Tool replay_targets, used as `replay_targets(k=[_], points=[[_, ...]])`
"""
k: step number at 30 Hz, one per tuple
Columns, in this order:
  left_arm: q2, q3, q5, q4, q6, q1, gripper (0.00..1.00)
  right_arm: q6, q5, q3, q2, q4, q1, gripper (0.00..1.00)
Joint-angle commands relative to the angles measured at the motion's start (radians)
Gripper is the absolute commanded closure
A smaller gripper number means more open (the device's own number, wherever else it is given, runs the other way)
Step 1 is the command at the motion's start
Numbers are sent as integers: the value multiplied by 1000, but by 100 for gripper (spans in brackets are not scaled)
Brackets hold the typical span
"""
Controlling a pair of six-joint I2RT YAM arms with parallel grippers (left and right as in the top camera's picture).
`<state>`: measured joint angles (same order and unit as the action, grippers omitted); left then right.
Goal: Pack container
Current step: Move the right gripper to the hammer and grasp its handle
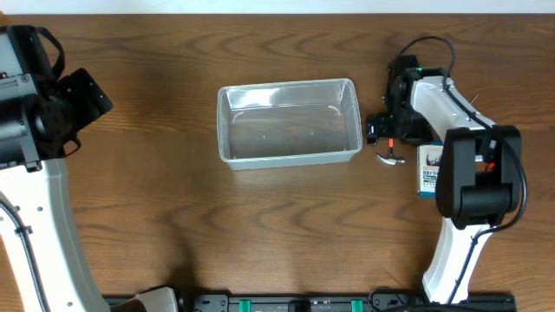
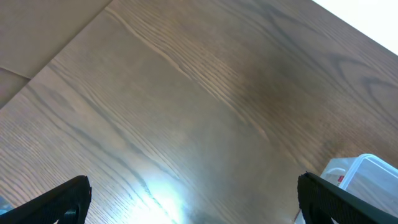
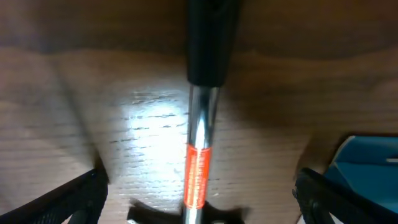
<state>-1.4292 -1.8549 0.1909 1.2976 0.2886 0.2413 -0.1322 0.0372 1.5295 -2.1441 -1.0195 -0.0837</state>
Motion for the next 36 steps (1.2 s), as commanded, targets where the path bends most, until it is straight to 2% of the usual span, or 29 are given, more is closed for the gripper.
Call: replay_targets(k=[1, 8, 12, 19, 22, 26, 31, 33, 36], points=[[-3, 5, 11, 5, 5, 4, 2, 50, -12, -2, -19, 4, -4, 1], [-3, 5, 11, 8, 5, 4, 2, 28, -12, 9, -6, -31, -4, 1], [-3, 5, 11, 11, 5, 4, 2, -28, -12, 7, -6, -58, -3, 8], [-3, 5, 11, 11, 5, 4, 2, -27, 46, -3, -6, -61, -3, 16], [-3, 5, 11, 11, 5, 4, 2, -27, 72, -13, -6, -49, -3, 25], [-3, 5, 11, 11, 5, 4, 2, -21, 71, -29, -6, -37, -3, 44], [-3, 5, 11, 11, 5, 4, 2, -16, 71, -64, -6, -18, -3, 55], [-3, 5, 11, 11, 5, 4, 2, -16, 71, -80, -6, -2, -3, 64], [-3, 5, 11, 11, 5, 4, 2, -16, 71, -108, -6, 19, -3, 69]])
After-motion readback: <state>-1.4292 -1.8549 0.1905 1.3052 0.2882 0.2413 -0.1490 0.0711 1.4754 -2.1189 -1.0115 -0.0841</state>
